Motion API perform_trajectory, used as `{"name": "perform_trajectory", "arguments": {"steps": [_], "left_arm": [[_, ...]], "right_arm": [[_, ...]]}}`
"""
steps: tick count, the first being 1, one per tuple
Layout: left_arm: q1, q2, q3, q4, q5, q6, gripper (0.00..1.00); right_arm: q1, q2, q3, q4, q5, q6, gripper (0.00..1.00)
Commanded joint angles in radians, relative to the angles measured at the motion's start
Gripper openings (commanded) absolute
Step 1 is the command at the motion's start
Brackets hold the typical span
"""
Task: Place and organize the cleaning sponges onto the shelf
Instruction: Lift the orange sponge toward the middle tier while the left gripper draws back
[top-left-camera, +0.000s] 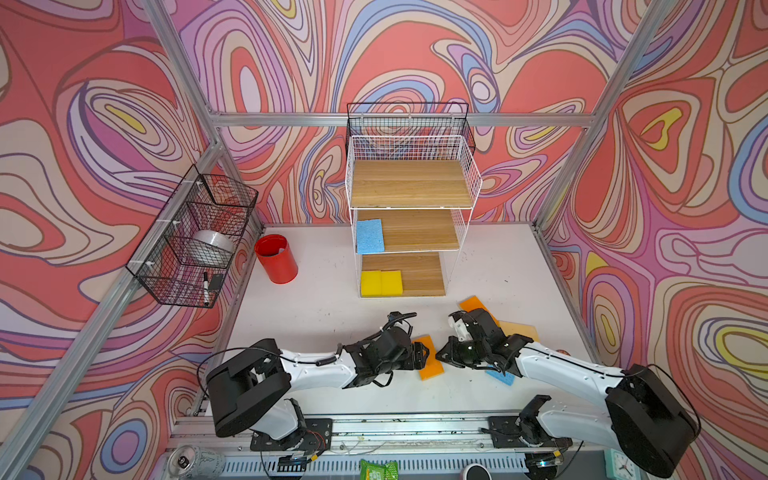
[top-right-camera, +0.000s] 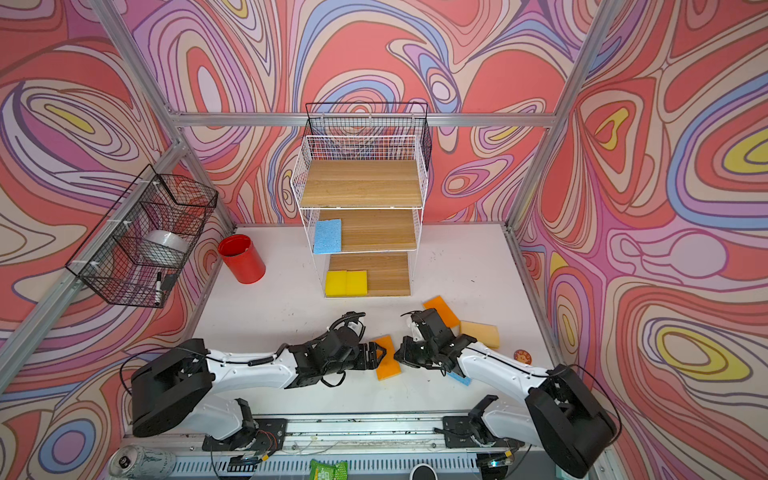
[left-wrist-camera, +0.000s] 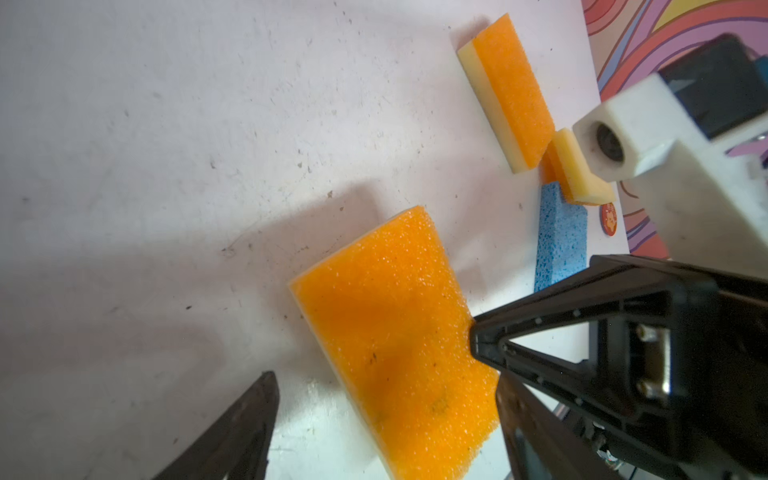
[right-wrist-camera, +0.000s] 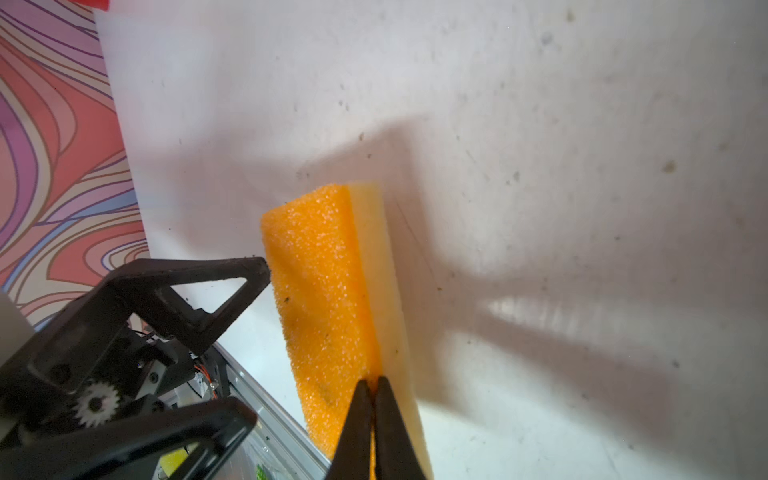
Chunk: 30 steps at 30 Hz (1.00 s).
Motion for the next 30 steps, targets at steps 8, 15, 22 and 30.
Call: {"name": "perform_trajectory", "arguments": {"steps": [8,15,22,30], "left_arm": [[0.051,-0.391,-0.143,-0.309,-0.146,0.032,0.86],[0.106,-0.64,-0.162,-0.527,-0.171,0.049,0.88],[0.122,-0.731,-0.134,-0.617,-0.172,0.064,0.88],[0.131,-0.738,-0.103,-0.648,-0.171,0.086,0.89]], "right_arm": [[-0.002,-0.135,0.253,-0.255,0.045,-0.072,0.0],[-0.001,-0.139,0.458,-0.341,0.052,-0.102,0.0],[-0.002,-0.054,0.718,-0.438,0.081,-0.179,0.0],[-0.001,0.065,0.974,-0.436,0.049,-0.19,0.0]]}}
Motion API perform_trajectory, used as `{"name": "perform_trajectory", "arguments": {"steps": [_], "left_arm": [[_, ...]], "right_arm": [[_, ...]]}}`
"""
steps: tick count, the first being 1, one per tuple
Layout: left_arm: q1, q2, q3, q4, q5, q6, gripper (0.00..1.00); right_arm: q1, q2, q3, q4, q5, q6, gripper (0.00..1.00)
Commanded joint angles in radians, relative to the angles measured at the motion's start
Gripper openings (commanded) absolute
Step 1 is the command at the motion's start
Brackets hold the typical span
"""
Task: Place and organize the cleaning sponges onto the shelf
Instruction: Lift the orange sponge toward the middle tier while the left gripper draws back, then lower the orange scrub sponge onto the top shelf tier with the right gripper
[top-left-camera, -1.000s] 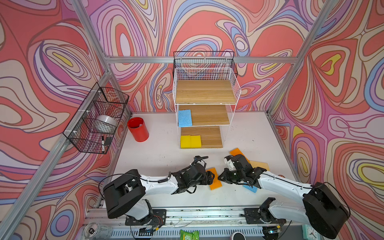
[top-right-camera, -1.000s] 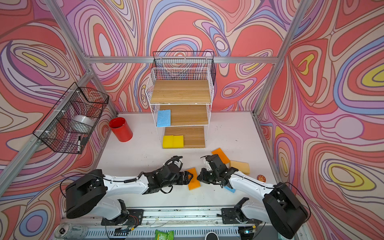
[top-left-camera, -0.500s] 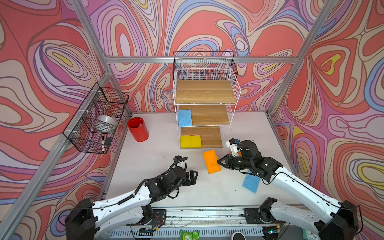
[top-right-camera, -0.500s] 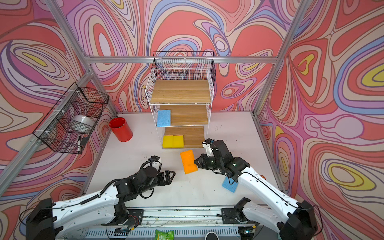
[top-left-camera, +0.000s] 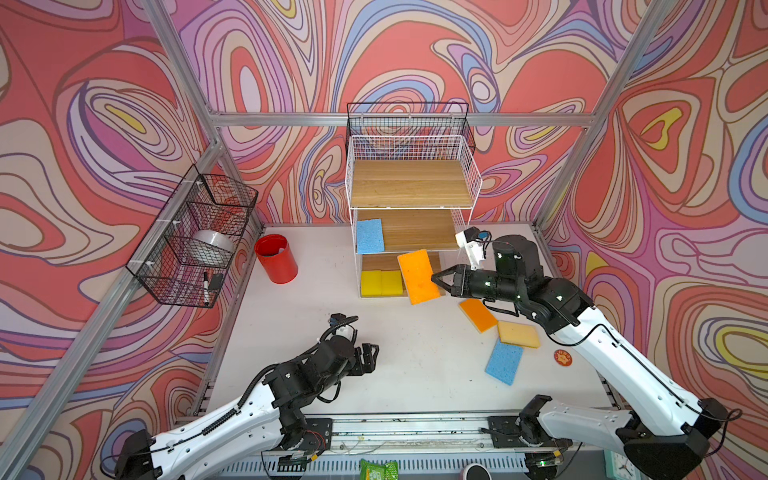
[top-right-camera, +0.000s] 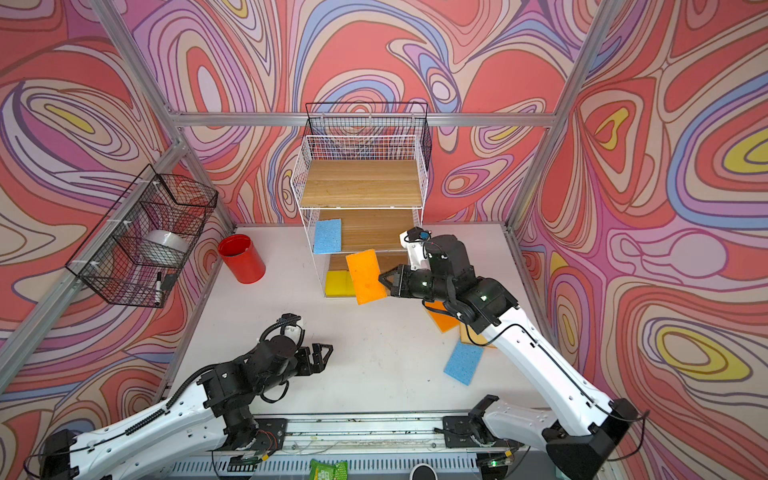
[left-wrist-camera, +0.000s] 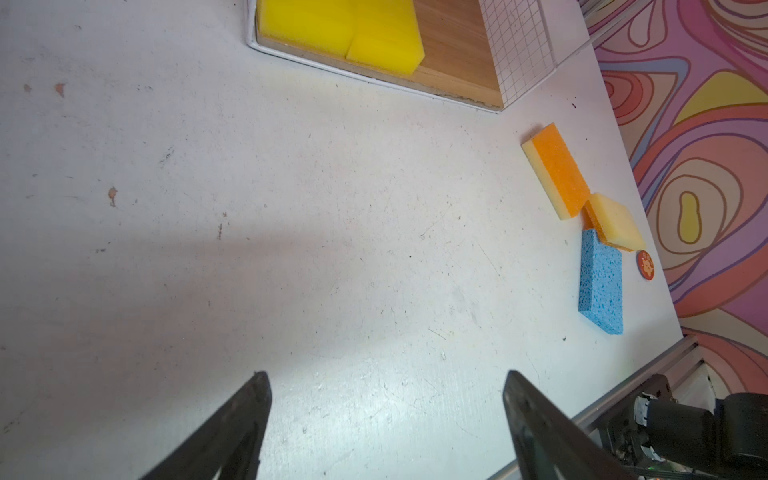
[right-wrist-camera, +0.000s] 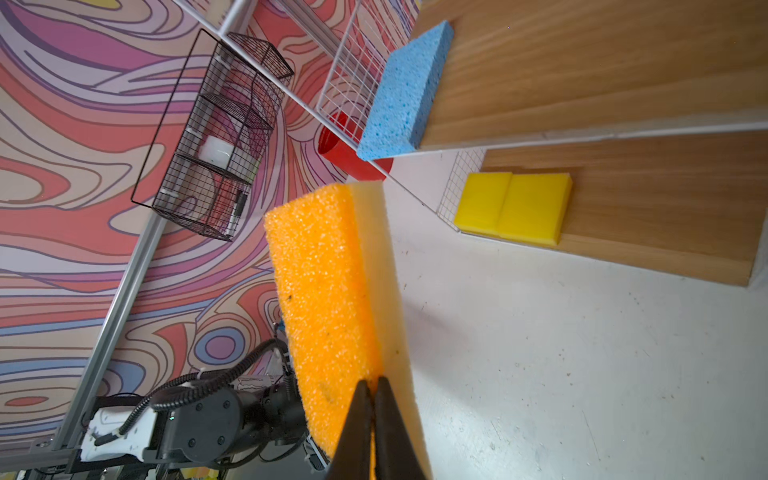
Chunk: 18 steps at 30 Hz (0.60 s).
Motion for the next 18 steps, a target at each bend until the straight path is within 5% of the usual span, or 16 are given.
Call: {"name": "perform_trajectory", "arguments": {"steps": [1,18], "left_arm": [[0.009,-0.009,0.038,-0.051,-0.018,0.02,0.89],[0.013,-0.065,-0.011,-0.063,-0.022,0.0,0.89]], "right_arm": [[0.0,0.052,0.098,-0.023,-0.007,-0.03,0.0],[0.01,0.308,0.484,0.054,-0.014,-0.048,0.0]]}}
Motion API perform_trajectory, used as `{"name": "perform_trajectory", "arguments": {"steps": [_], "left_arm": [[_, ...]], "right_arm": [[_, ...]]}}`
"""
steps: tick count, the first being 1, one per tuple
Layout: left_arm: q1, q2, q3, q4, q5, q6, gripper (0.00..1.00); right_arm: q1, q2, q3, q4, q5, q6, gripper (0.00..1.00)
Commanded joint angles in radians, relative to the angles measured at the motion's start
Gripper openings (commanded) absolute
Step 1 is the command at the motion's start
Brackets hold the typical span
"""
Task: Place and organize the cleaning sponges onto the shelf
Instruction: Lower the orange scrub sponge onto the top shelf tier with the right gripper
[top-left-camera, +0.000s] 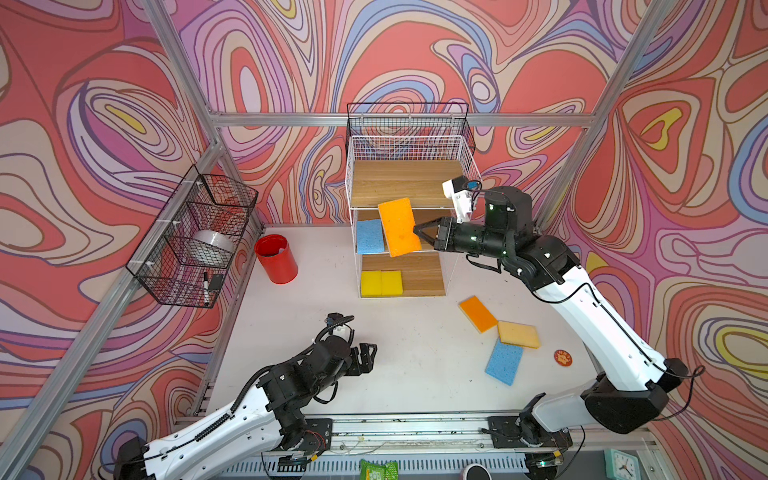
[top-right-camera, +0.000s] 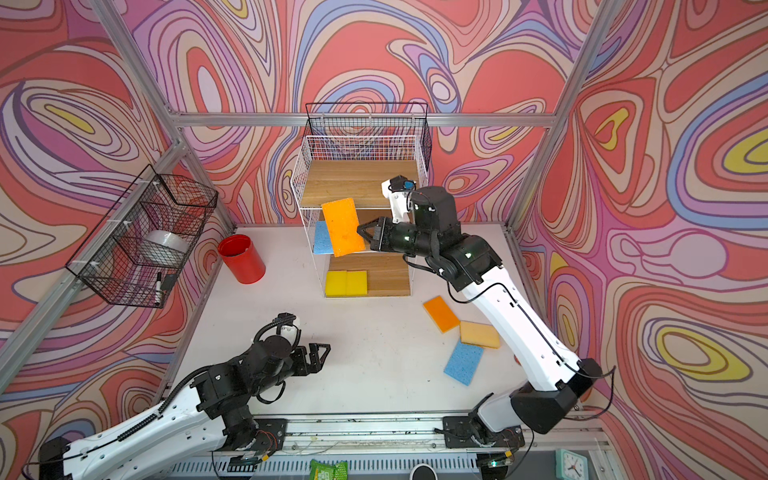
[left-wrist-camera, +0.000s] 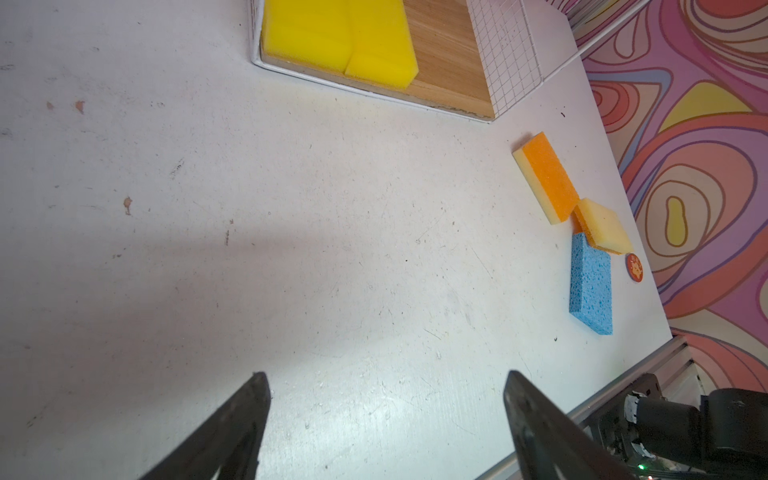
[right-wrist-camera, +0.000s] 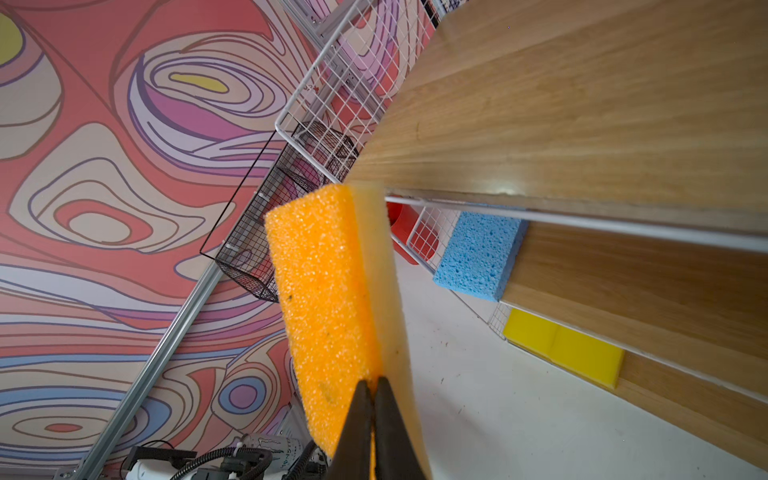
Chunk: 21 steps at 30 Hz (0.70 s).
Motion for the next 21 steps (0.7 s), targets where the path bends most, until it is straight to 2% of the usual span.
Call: {"name": "perform_trajectory", "arguments": {"steps": [1,12,21], "left_arm": [[0.006,-0.013,-0.021,-0.028,-0.023,-0.008,0.89],[0.006,0.021,-0.034,0.024,-0.011,-0.005,0.89],[0.006,-0.001,-0.046,0.002,-0.023,0.005,0.89]], "right_arm": [[0.01,0.029,0.058,0.043,0.001,-0.003,0.0],[0.018,0.207,0.318,0.019,0.054,0.01,0.0],[0.019,0.314,0.398,0.049,0.09,0.046,0.0]]}}
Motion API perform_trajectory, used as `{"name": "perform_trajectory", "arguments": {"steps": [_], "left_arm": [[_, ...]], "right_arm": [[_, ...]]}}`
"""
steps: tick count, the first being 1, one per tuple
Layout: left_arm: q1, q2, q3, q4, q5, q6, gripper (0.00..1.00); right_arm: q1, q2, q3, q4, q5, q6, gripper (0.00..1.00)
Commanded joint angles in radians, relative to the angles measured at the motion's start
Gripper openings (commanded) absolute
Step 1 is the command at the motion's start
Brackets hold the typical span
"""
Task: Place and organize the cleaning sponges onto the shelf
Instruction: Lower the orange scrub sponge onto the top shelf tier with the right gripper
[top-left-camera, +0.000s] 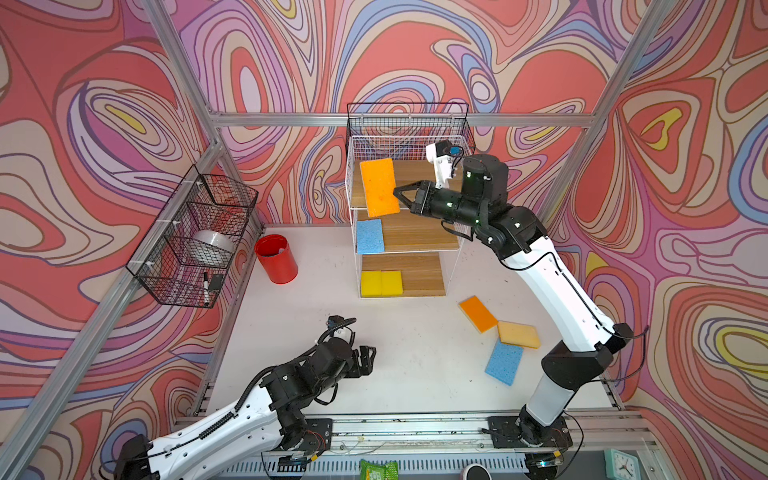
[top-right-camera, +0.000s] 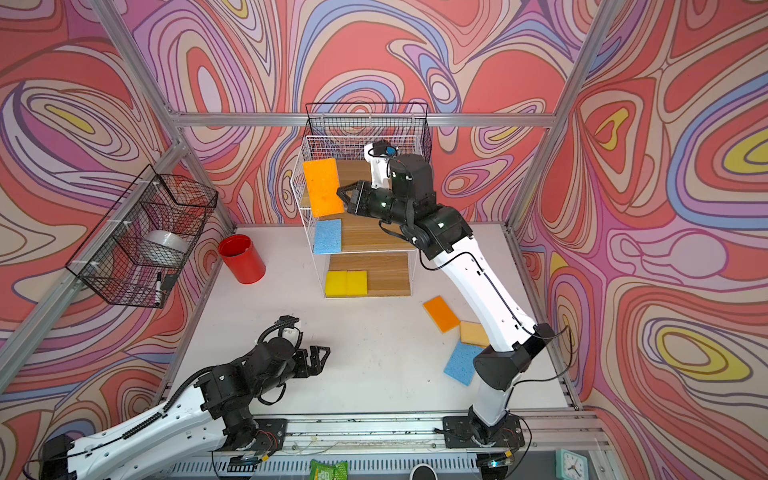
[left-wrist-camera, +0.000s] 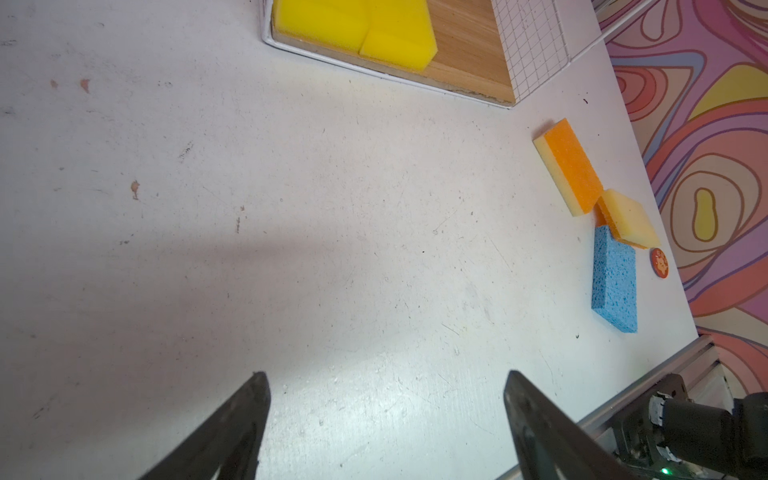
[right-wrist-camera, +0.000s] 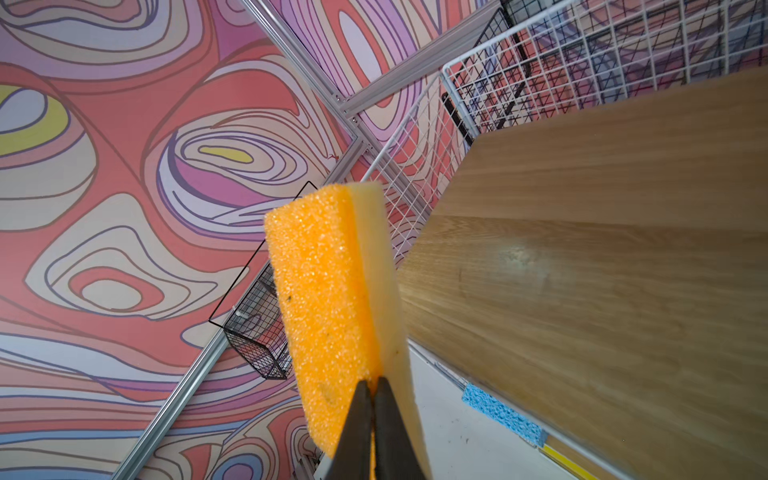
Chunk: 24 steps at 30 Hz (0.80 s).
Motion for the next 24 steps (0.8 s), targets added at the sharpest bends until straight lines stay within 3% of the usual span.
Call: {"name": "perform_trajectory", "arguments": {"steps": [1,24], "left_arm": [[0.006,-0.023,-0.019,-0.009,-0.021,0.004,0.89],[0.006,-0.079,-0.061,-0.018,-0.034,0.003,0.9]], "right_arm": [[0.006,0.025,0.02,0.03,0.026,0.027,0.0],[-0.021,0.159,0.102,0.145,0.042,0.19,0.0]]}}
